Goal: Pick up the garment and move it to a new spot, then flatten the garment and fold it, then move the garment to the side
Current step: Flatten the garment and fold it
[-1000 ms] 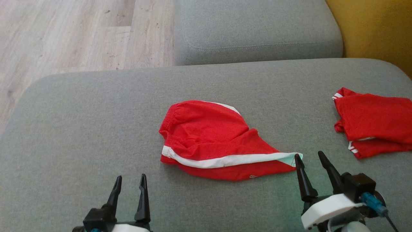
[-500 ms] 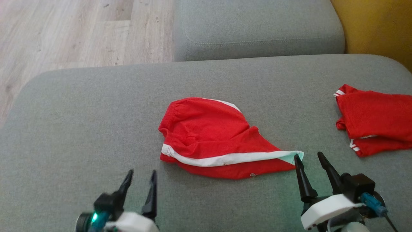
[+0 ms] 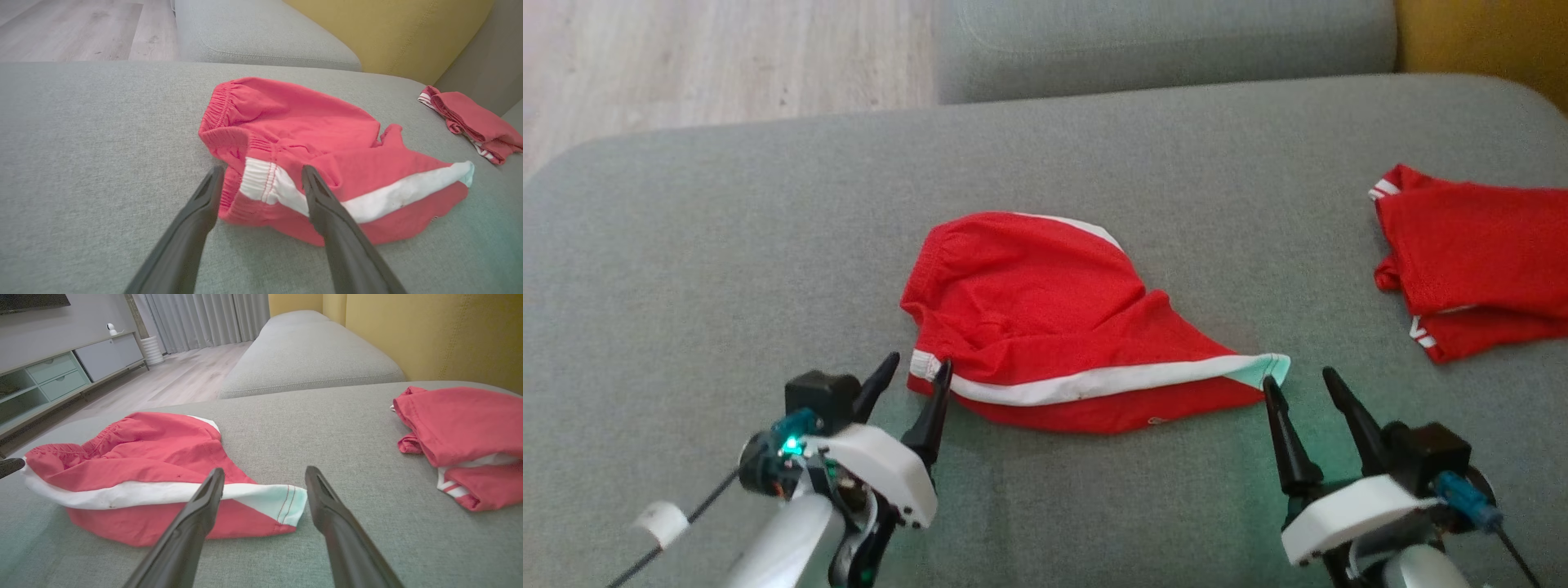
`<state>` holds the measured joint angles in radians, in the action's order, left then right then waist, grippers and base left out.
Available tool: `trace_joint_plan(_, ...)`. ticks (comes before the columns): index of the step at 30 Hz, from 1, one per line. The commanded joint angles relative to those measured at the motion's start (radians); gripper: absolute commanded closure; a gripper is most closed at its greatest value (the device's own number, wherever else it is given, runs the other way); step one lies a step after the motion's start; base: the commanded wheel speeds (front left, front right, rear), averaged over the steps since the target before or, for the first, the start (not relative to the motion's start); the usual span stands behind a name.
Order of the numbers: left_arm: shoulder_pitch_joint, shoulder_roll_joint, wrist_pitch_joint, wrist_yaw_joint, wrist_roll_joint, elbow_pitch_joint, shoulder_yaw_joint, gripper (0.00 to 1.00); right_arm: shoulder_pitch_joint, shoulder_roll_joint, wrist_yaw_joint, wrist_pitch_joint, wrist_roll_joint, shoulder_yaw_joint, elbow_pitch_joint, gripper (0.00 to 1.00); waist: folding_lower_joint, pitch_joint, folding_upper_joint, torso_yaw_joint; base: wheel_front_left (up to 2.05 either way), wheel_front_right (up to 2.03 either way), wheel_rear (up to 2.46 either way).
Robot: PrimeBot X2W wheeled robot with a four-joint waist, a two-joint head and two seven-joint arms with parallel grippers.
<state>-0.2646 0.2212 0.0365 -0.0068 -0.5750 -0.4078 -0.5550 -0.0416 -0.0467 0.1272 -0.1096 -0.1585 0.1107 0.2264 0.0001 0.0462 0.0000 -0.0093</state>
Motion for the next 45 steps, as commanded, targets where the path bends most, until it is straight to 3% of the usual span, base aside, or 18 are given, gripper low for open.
trace_joint_plan(1,-0.072,0.018,0.000,-0.018,-0.014,0.016,0.036,0.00,0.060,-0.004,0.003,-0.002,0.004,0.020,-0.039,0.00,-0.0001,0.025,0.0000,-0.015,0.00,0.00,0.00)
trace_joint_plan(10,-0.130,0.033,0.042,-0.057,-0.031,-0.045,0.024,0.00,0.075,-0.004,0.003,-0.006,0.011,0.010,-0.038,0.00,-0.0001,0.056,0.0000,-0.033,0.00,0.00,0.00)
trace_joint_plan(11,-0.128,0.034,0.049,-0.060,-0.034,-0.045,0.020,0.03,0.075,-0.004,0.003,-0.007,0.011,0.007,-0.038,0.00,-0.0001,0.058,0.0000,-0.034,0.00,0.00,0.00)
trace_joint_plan(13,-0.119,0.039,0.062,-0.064,-0.039,-0.039,0.014,0.20,0.076,-0.004,0.003,-0.008,0.012,0.003,-0.037,0.00,-0.0001,0.059,0.0000,-0.034,0.00,0.00,0.00)
trace_joint_plan(16,-0.099,0.051,0.074,-0.065,-0.042,-0.019,0.007,0.25,0.076,-0.004,0.003,-0.009,0.013,-0.004,-0.039,0.00,-0.0001,0.060,0.0000,-0.031,0.00,0.00,0.00)
trace_joint_plan(17,-0.092,0.055,0.080,-0.065,-0.043,-0.010,0.003,0.31,0.076,-0.004,0.003,-0.008,0.013,-0.006,-0.039,0.00,-0.0001,0.060,0.0000,-0.030,0.00,0.00,0.00)
trace_joint_plan(20,-0.077,0.063,0.091,-0.062,-0.044,0.014,-0.002,0.67,0.077,-0.004,0.003,-0.008,0.015,-0.013,-0.040,0.00,-0.0001,0.062,0.0000,-0.025,0.00,0.00,0.00)
trace_joint_plan(21,-0.071,0.067,0.097,-0.058,-0.045,0.027,-0.004,1.00,0.079,-0.004,0.003,-0.006,0.017,-0.016,-0.040,0.00,-0.0001,0.062,0.0000,-0.023,0.00,0.00,0.00)
trace_joint_plan(25,-0.064,0.074,0.092,-0.048,-0.044,0.050,-0.001,1.00,0.085,-0.004,0.003,0.017,0.018,-0.043,-0.024,0.00,-0.0001,0.065,0.0000,-0.021,0.00,0.00,0.00)
trace_joint_plan(31,-0.049,0.085,0.064,-0.013,-0.029,0.094,0.008,1.00,0.121,-0.004,0.003,0.140,0.053,-0.080,0.034,0.00,-0.0001,0.072,0.0000,-0.012,0.00,0.00,0.00)
trace_joint_plan(45,0.016,0.053,0.002,0.029,-0.033,0.142,0.001,1.00,0.102,-0.015,0.003,0.230,0.021,0.047,0.048,0.00,-0.0001,0.067,0.0000,0.003,0.00,0.00,0.00)
